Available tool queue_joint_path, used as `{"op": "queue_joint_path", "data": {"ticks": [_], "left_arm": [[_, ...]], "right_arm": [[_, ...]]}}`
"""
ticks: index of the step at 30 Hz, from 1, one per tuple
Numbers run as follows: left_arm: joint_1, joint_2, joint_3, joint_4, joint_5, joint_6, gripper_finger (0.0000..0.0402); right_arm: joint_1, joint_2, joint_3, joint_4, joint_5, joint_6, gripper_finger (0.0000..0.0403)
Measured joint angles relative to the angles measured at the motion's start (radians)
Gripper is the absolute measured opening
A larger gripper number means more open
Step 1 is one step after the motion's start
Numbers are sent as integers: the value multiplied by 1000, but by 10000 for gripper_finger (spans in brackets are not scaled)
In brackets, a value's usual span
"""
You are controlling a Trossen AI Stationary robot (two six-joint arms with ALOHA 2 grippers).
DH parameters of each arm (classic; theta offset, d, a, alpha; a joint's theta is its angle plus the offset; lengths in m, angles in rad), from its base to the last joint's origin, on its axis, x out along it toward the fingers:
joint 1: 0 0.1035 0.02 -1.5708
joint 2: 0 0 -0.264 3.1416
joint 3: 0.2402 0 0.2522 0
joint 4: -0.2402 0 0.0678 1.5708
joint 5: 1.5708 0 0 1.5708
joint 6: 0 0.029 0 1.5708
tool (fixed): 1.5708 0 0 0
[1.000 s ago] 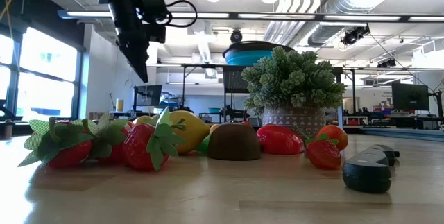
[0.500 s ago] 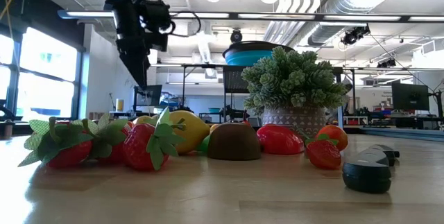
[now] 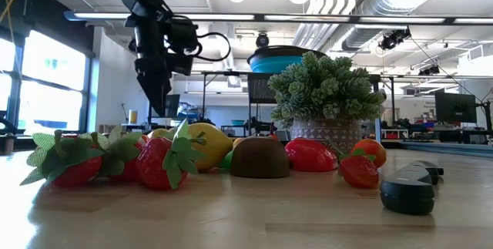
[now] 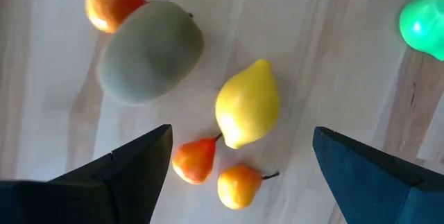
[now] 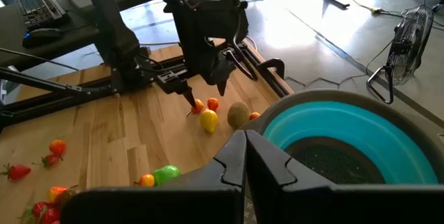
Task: Pick & Place Fruit
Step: Put the yellow lemon into the blue strainer bowl
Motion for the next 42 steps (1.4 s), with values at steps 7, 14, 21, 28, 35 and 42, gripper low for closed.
{"op": "queue_joint_path", "data": {"ticks": [7,14,21,28,35,42], "left_arm": [[-49,44,0,11,-12,0,342],[-65,89,0,15,-91,-9,342],[-65,128,0,51,-86,-23,342],[-65,128,0,72,-76,-26,342],[-65,128,0,98,-76,-26,342],[-65,127,0,98,-79,-42,342]], "right_arm": [[0,0,0,0,19,-2,2],[0,0,0,-2,26,-2,2],[0,0,0,-5,26,-2,2],[0,0,0,-5,26,-2,2],[0,0,0,-5,26,-2,2],[0,0,0,-5,26,-2,2]]}}
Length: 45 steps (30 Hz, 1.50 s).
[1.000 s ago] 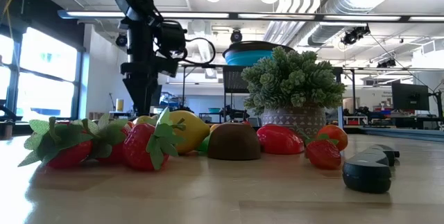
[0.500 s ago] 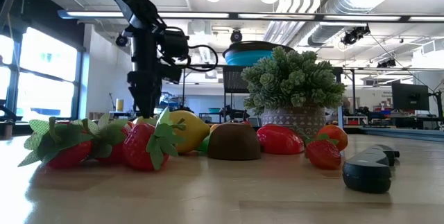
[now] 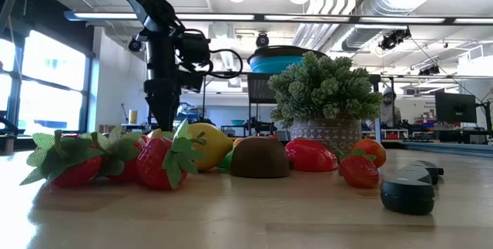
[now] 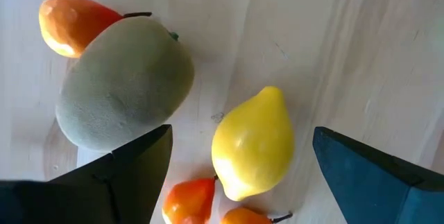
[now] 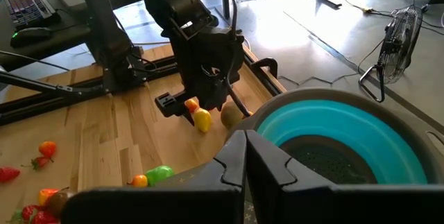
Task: Pick & Place Fruit
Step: Put the yellow lemon into the blue strainer bowl
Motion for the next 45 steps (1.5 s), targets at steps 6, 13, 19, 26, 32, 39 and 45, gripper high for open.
{"op": "queue_joint_path", "data": {"ticks": [6,13,19,26,32,39,45], "left_arm": [[0,42,-1,-20,0,-34,342],[0,63,-1,-27,-1,-46,342],[0,63,-1,12,-3,-46,342],[0,63,-1,15,-3,-45,342],[0,63,-1,15,-2,-45,342],[0,63,-1,17,-1,-56,301],[0,63,-1,16,8,-64,248]], "right_arm": [[0,0,0,0,0,0,2],[0,0,0,0,0,0,2],[0,0,0,0,0,4,2],[0,0,0,0,0,4,2],[0,0,0,0,0,4,2],[0,0,0,0,0,4,2],[0,0,0,0,0,4,2]]}}
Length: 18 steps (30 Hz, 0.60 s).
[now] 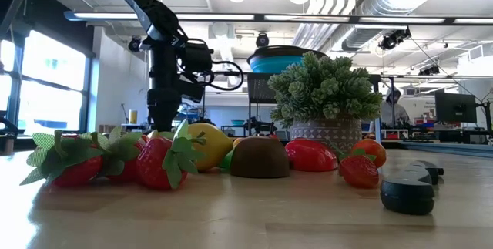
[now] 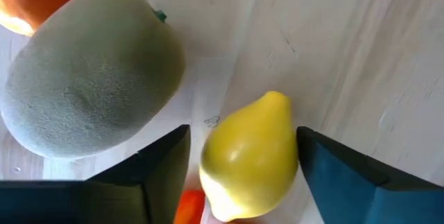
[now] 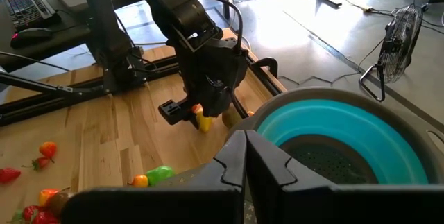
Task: Pick & Place Fruit
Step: Put the yellow lemon into the blue strainer bowl
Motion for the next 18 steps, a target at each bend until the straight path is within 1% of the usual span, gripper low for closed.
{"op": "queue_joint_path", "data": {"ticks": [8,18], "left_arm": [[0,0,1,0,3,-3,202],[0,0,1,-5,3,-19,202]], "right_arm": [[0,0,0,0,0,0,2],[0,0,0,0,0,1,2]]}}
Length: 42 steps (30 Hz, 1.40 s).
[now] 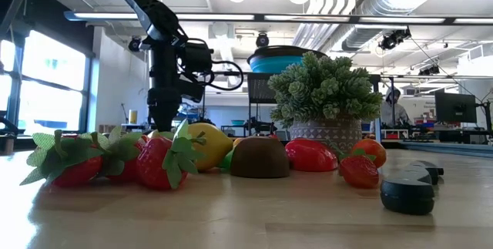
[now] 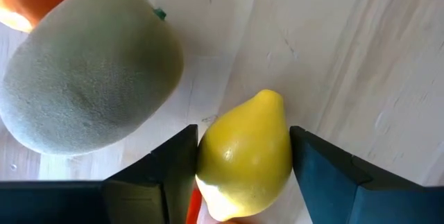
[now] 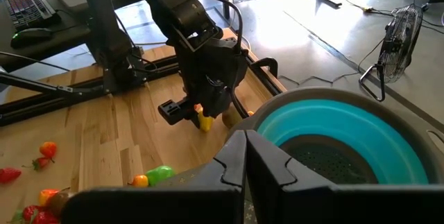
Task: Pick & Place Fruit
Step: Put the yellow lemon into the blue strainer bowl
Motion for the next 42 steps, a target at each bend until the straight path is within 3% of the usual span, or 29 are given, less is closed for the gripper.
{"op": "queue_joint_path", "data": {"ticks": [14,19,31,36,42], "left_arm": [[0,-4,5,-126,5,-5,202],[0,-14,70,-205,76,-8,202],[0,-16,379,-459,232,85,203],[0,-16,555,-593,258,130,203],[0,-17,779,-624,262,120,203]], "right_arm": [[0,0,0,0,0,0,2],[0,0,0,0,0,0,2],[0,0,0,0,-4,-3,2],[0,0,0,0,-3,-8,2],[0,0,0,0,-3,-9,2]]}}
